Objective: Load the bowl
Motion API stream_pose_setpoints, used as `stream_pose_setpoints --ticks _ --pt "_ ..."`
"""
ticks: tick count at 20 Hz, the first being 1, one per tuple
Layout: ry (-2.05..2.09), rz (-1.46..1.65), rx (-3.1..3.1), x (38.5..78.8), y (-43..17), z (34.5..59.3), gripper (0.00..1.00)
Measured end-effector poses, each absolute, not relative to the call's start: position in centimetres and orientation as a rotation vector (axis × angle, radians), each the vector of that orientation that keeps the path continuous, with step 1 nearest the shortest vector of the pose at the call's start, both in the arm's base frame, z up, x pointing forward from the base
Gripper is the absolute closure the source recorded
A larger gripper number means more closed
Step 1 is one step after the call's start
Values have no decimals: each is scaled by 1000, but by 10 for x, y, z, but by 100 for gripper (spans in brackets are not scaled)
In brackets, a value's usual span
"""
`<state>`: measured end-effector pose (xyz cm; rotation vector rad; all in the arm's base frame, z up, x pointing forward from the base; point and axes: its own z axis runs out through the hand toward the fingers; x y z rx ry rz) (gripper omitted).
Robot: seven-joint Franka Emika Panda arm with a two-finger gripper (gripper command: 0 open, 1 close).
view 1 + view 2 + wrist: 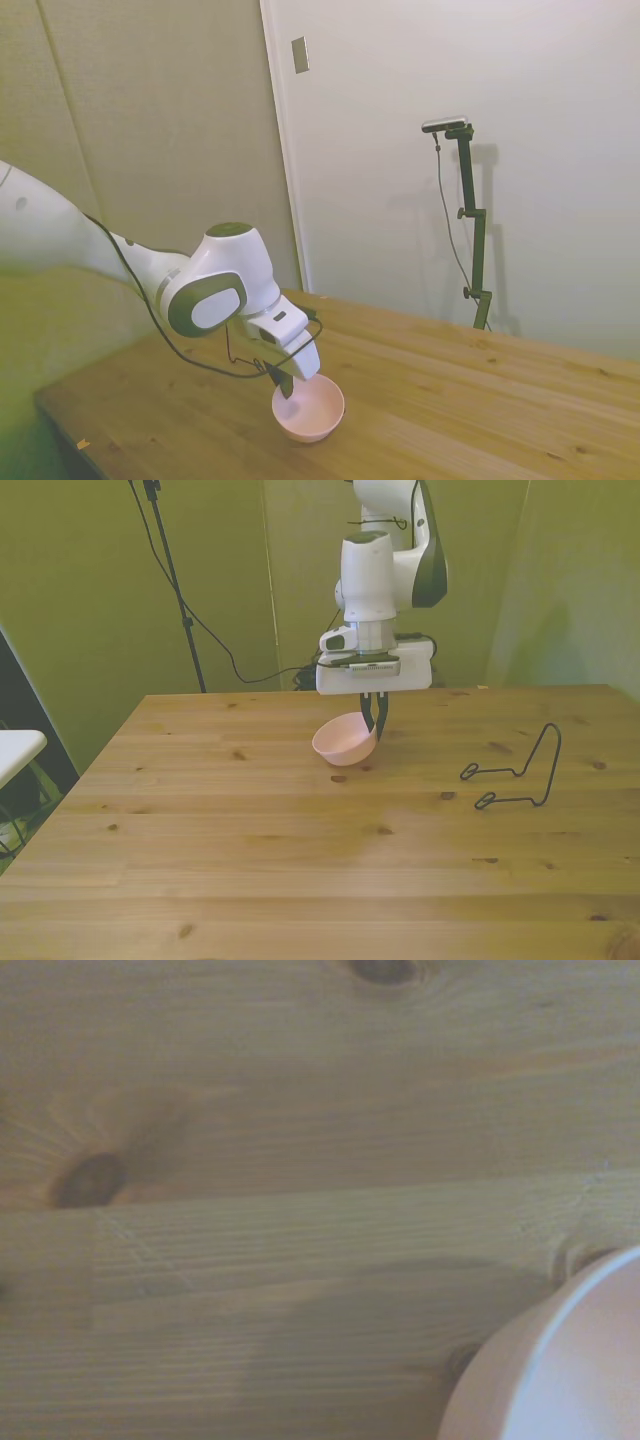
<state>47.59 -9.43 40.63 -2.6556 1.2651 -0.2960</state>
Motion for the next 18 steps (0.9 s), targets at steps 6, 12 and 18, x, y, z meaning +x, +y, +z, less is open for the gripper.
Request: stream_pose_setpoints --ticks 6,12,18 --pt "1171 -324 -2565 486 -76 471 100" --pt "1107 -313 -2509 513 -33 485 100" --pt "987 -267 -2385 534 9 485 100"
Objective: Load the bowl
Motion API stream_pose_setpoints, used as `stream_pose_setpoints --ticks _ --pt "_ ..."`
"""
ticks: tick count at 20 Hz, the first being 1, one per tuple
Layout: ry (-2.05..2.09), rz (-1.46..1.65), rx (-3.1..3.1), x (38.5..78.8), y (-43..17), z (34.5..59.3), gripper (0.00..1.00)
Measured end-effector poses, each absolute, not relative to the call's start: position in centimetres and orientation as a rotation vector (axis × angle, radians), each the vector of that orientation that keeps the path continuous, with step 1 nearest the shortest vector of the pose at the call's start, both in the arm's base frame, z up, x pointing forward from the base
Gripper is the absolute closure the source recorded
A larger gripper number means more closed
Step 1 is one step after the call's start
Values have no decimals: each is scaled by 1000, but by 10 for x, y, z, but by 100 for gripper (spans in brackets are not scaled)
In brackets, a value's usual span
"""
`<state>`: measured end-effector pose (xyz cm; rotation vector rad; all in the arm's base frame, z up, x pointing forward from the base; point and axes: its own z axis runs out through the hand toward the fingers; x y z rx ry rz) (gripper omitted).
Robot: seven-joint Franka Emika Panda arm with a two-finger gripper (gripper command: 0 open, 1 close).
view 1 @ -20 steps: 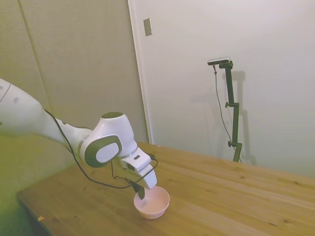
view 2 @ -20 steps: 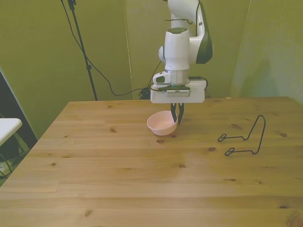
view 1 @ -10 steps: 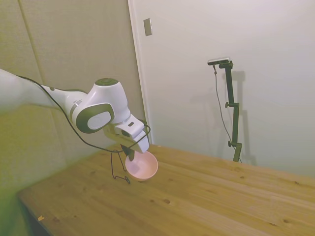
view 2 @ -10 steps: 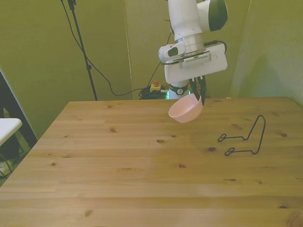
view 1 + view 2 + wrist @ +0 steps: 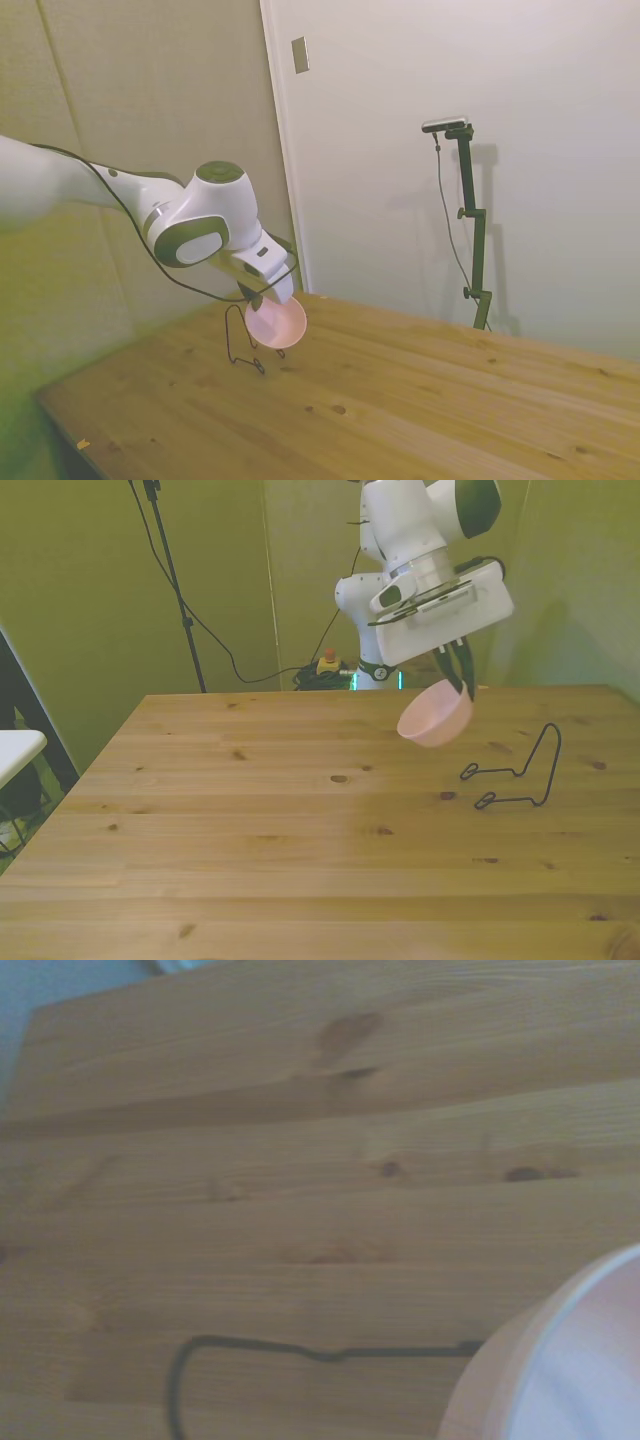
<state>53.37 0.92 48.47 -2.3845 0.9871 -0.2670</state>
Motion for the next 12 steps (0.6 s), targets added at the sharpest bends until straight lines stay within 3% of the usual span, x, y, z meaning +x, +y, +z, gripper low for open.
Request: stream_pose_setpoints --ticks 9,12 --pt "817 -51 -2242 558 31 468 100" --pt "778 -15 -2176 563 13 443 100"
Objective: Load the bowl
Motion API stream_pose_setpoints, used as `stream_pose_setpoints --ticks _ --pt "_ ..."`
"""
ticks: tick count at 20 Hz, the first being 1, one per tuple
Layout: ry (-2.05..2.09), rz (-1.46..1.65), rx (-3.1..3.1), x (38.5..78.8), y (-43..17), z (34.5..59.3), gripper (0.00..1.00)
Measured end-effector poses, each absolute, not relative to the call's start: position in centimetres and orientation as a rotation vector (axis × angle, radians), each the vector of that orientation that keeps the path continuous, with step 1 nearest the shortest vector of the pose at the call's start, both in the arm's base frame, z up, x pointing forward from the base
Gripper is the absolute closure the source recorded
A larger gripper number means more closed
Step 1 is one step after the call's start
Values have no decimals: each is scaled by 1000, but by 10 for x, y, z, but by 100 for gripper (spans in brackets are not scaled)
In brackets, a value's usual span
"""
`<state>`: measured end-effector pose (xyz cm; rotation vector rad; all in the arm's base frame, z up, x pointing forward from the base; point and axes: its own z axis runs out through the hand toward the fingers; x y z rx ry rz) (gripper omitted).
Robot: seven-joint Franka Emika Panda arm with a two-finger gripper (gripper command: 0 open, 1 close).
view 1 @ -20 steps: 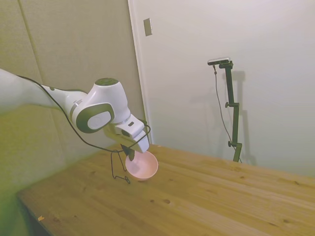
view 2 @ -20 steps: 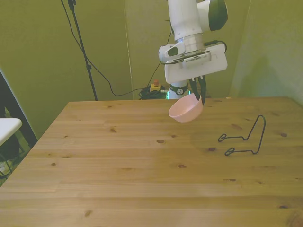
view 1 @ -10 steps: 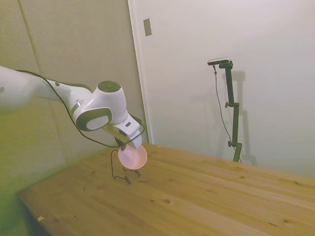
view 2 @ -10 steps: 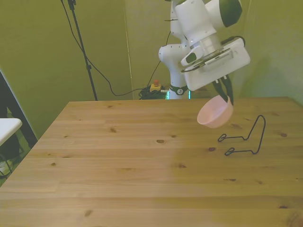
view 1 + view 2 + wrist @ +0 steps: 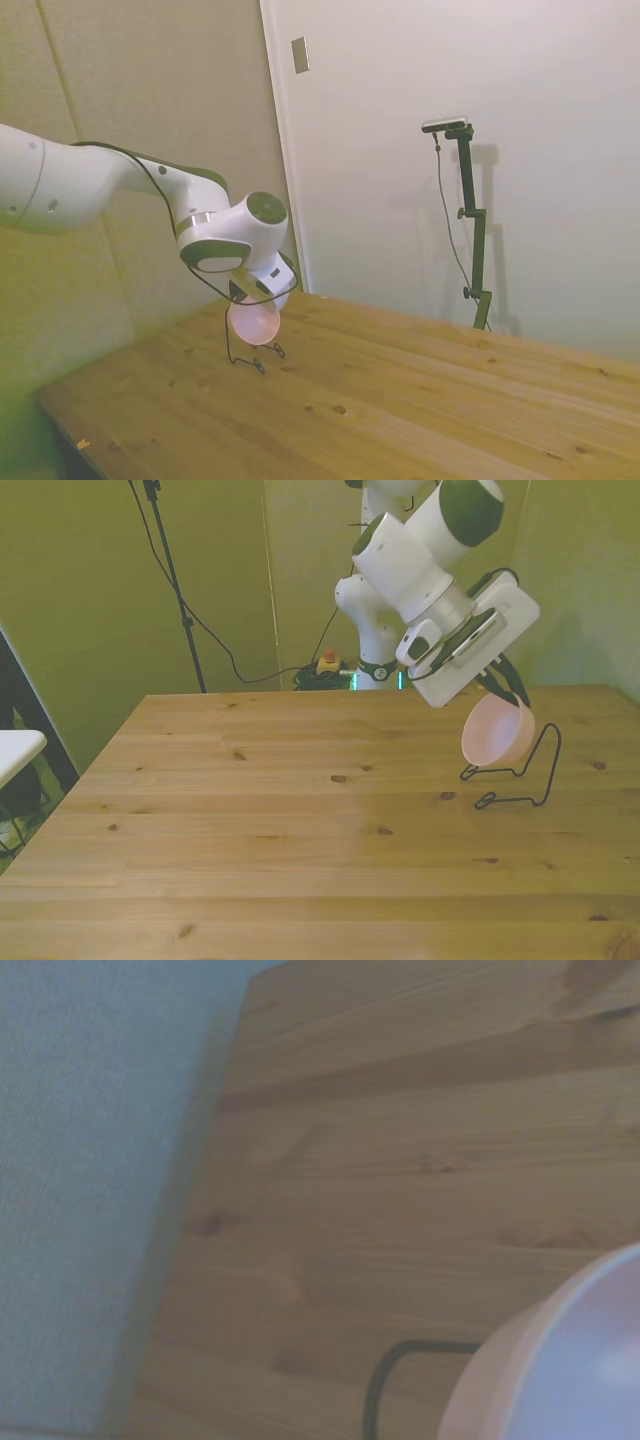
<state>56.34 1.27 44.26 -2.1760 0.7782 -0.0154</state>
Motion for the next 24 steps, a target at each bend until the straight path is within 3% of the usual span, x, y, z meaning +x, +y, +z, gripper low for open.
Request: stream_pose_setpoints --ticks 3,24 --pt "739 1 -2132 568 5 425 100" --pt "659 11 -2059 562 21 408 100"
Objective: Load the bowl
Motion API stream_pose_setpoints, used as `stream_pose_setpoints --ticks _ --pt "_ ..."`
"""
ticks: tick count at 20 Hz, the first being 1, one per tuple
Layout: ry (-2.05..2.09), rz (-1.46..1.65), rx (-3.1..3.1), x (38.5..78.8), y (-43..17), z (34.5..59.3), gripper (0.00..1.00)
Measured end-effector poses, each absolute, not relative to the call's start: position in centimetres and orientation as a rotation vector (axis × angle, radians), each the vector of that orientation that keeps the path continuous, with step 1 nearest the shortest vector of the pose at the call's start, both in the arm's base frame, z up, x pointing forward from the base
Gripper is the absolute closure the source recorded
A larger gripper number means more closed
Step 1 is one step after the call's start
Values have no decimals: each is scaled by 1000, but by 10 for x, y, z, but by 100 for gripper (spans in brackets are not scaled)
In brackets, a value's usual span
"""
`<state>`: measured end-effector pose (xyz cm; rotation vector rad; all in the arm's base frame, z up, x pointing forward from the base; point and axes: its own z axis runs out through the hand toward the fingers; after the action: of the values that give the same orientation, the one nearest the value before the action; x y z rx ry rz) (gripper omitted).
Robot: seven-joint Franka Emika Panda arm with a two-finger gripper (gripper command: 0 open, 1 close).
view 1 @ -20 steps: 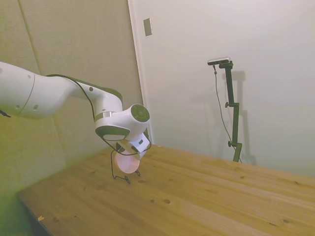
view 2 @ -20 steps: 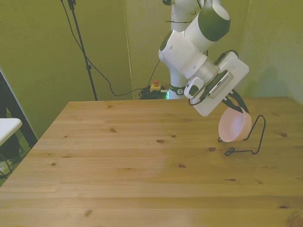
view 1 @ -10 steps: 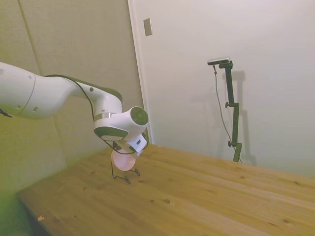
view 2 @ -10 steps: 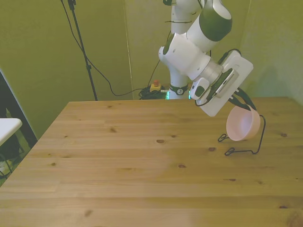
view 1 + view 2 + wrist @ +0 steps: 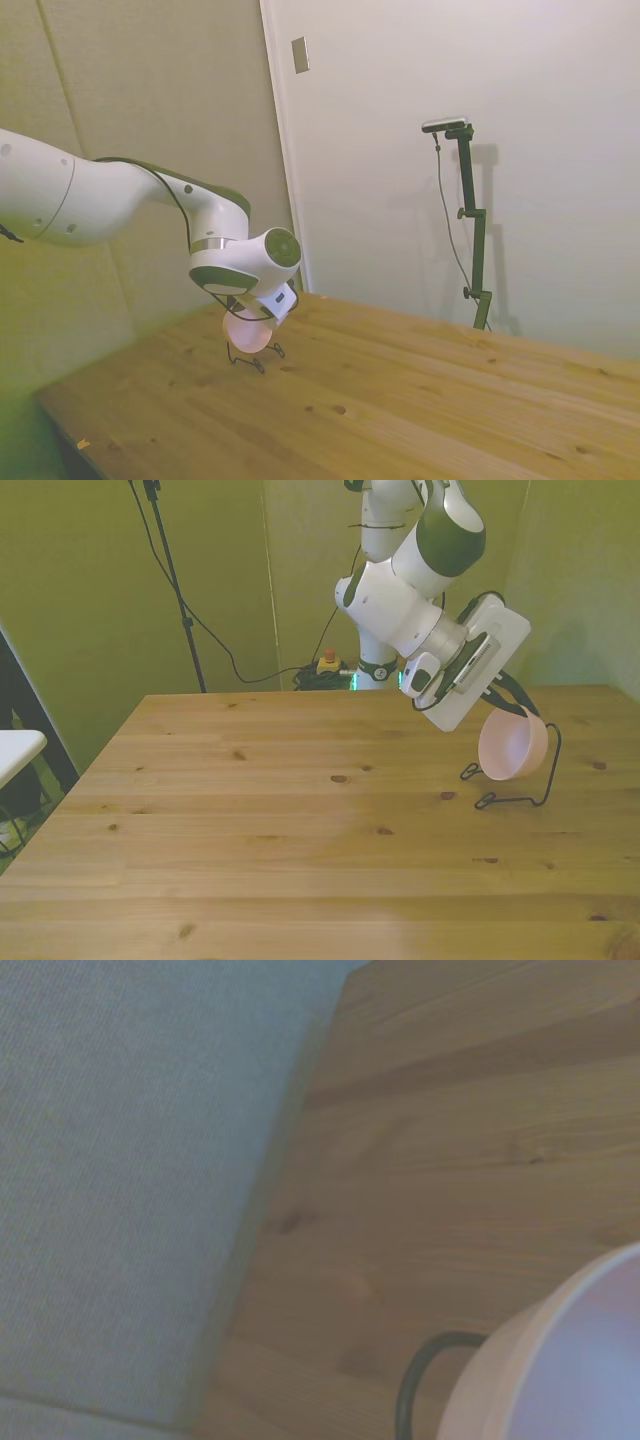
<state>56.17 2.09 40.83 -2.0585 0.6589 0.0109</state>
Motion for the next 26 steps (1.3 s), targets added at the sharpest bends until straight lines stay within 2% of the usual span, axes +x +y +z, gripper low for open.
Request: stream_pose_setpoints --ticks 26 --pt "646 15 -2028 576 28 378 100"
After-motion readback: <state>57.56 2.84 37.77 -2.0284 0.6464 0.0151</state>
